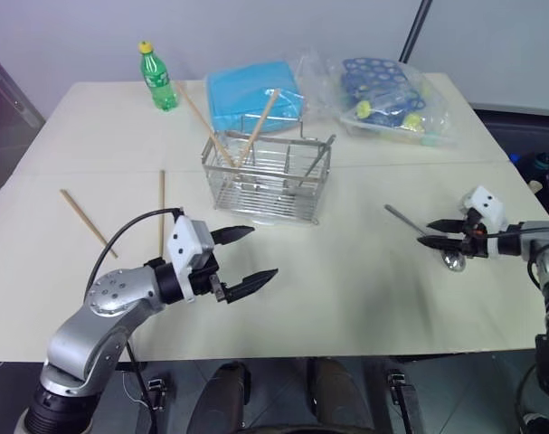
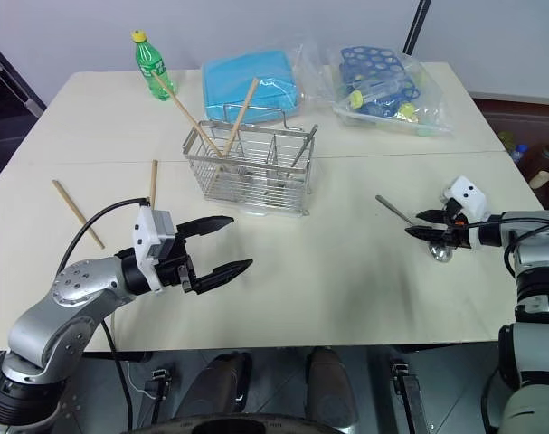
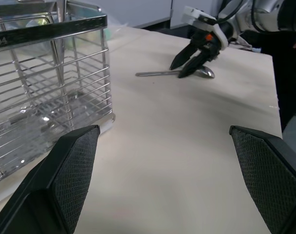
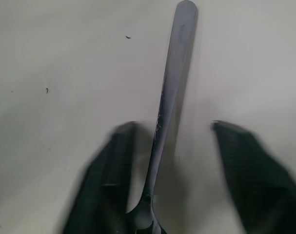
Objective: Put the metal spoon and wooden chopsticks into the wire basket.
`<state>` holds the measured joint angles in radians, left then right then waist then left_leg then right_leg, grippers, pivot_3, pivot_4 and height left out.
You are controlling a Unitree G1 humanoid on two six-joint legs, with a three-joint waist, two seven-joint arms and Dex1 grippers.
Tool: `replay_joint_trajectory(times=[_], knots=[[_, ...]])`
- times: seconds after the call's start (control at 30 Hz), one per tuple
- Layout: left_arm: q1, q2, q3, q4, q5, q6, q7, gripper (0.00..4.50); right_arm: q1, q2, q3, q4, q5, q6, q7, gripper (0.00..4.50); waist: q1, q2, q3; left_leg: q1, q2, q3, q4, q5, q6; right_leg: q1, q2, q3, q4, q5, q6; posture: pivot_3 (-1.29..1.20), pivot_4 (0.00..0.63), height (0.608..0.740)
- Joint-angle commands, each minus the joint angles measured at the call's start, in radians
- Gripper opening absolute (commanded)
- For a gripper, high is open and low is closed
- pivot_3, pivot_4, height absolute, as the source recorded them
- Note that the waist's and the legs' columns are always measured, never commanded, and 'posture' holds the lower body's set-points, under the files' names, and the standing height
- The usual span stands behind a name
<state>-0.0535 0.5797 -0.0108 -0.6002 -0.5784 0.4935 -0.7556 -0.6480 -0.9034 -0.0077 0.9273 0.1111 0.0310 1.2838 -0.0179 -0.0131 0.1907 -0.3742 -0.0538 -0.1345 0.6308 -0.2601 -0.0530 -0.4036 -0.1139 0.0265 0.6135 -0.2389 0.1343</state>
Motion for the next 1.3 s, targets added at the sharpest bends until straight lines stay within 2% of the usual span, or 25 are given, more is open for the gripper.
replay_joint_trajectory(times=[0.03,0.07,0.23,0.4,0.57,0.87,0.97,1.1,1.3], knots=[[0.0,0.012,0.02,-0.024,-0.005,-0.029,-0.016,4.5,0.012,0.012,0.009,-0.014,-0.011,0.019,0.026,0.21,0.001,0.0,0.0,0.0,0.0,0.0,0.0,0.0,0.0,0.0,0.0,0.0,0.0,0.0,0.0,0.0,0.15,0.74],[-0.003,0.012,0.017,-0.019,-0.003,-0.033,-0.02,4.5,0.014,0.011,0.009,-0.019,-0.01,0.023,0.028,0.04,0.0,-0.001,0.0,0.0,0.0,0.0,0.0,0.0,0.0,0.0,0.0,0.0,0.0,0.0,0.0,0.0,0.15,0.74],[-0.032,0.002,-0.001,0.024,0.009,-0.059,-0.039,4.5,0.036,-0.002,0.007,-0.058,-0.011,0.055,0.041,0.04,0.001,0.0,0.0,0.001,0.0,0.0,0.0,0.0,0.0,0.001,0.0,0.0,0.0,0.0,0.0,0.0,0.15,0.74],[-0.062,-0.014,-0.015,0.072,0.025,-0.088,-0.053,4.5,0.063,-0.012,-0.019,-0.131,-0.005,0.095,-0.011,0.04,0.001,0.0,-0.001,0.001,0.0,0.0,0.0,0.0,0.0,0.001,0.0,0.0,0.0,0.0,0.0,0.0,0.15,0.74],[-0.105,-0.039,-0.015,0.122,0.028,-0.102,-0.062,4.5,0.026,0.021,-0.099,-0.19,0.017,0.125,-0.229,0.04,0.001,0.0,0.0,0.0,0.0,0.0,0.001,0.0,0.0,0.001,0.0,0.0,0.0,0.0,0.0,0.0,0.15,0.74],[-0.2,-0.042,0.023,0.229,-0.003,-0.108,-0.113,4.5,0.015,0.122,-0.25,-0.564,0.075,0.242,-0.587,0.04,0.004,0.001,0.0,-0.001,0.0,0.0,0.0,0.0,0.0,-0.002,0.0,0.0,0.001,0.001,0.001,0.0,0.15,0.74],[-0.235,-0.029,0.04,0.251,-0.015,-0.103,-0.131,4.5,-0.069,0.177,-0.293,-0.693,0.101,0.288,-0.731,0.04,0.001,0.002,0.0,-0.002,0.0,0.0,0.0,0.0,0.0,-0.002,0.0,0.0,0.001,0.001,0.001,0.0,0.15,0.74],[-0.247,-0.005,0.063,0.262,-0.017,-0.099,-0.145,4.5,-0.159,0.266,-0.299,-0.834,0.15,0.375,-0.838,0.04,-0.002,0.002,0.0,-0.001,0.0,0.0,-0.001,0.0,0.0,-0.004,0.0,0.0,0.002,0.001,0.001,0.0,0.15,0.74],[-0.257,0.008,0.101,0.259,-0.019,-0.07,-0.096,4.5,-0.239,0.446,-0.209,-1.016,0.26,0.46,-0.86,0.04,-0.002,0.002,0.0,-0.002,0.0,-0.001,-0.001,0.0,0.0,-0.004,0.001,0.0,0.002,0.001,0.001,0.0,0.15,0.74]])
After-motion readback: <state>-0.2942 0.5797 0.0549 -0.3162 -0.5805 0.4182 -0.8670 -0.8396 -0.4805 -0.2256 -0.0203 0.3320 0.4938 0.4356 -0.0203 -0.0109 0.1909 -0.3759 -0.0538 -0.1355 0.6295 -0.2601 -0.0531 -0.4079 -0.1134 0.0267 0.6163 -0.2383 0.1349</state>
